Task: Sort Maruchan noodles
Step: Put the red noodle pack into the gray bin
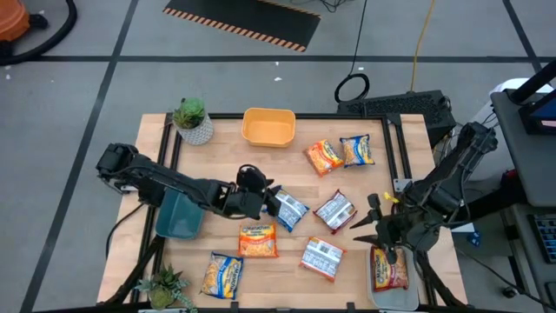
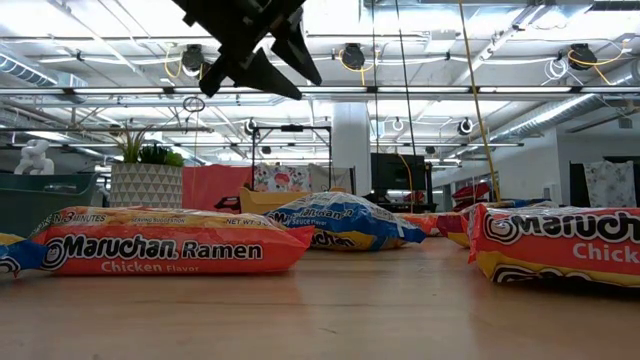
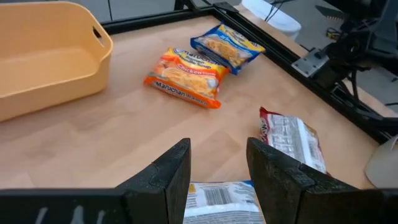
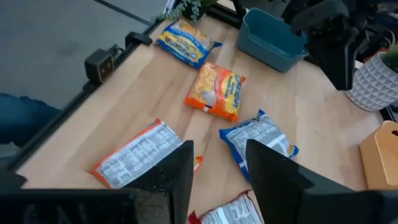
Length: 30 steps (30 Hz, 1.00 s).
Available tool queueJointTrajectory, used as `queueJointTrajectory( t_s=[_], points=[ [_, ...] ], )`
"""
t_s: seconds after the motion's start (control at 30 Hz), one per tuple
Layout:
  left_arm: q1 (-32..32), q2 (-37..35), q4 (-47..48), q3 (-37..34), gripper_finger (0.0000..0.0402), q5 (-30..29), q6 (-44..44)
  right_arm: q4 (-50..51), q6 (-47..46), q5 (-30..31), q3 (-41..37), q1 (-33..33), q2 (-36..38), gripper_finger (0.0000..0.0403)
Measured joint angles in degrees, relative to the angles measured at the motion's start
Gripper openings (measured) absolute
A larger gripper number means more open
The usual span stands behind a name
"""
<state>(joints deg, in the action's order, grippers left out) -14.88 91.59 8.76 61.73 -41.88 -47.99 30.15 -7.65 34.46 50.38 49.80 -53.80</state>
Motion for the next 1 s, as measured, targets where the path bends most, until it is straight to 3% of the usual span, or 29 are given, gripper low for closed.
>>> queueJointTrajectory(
  t_s=[0.4, 0.73, 1.0],
  points=[
    [0.17, 0.0, 0.11, 0.0, 0.0161, 1.27, 8.57, -8.66, 8.49, -0.54, -5.63, -7.76, 0.0, 0.0142],
    [0.13, 0.0, 0.1, 0.0, 0.0161, 1.81, 11.74, -11.65, 8.79, -12.77, -8.29, -15.13, -0.01, 0.0141],
    [-0.04, 0.0, 0.08, 0.02, 0.0161, 4.7, 11.49, -15.4, 8.19, -13.44, -8.29, -18.96, -3.58, 0.0141]
  ],
)
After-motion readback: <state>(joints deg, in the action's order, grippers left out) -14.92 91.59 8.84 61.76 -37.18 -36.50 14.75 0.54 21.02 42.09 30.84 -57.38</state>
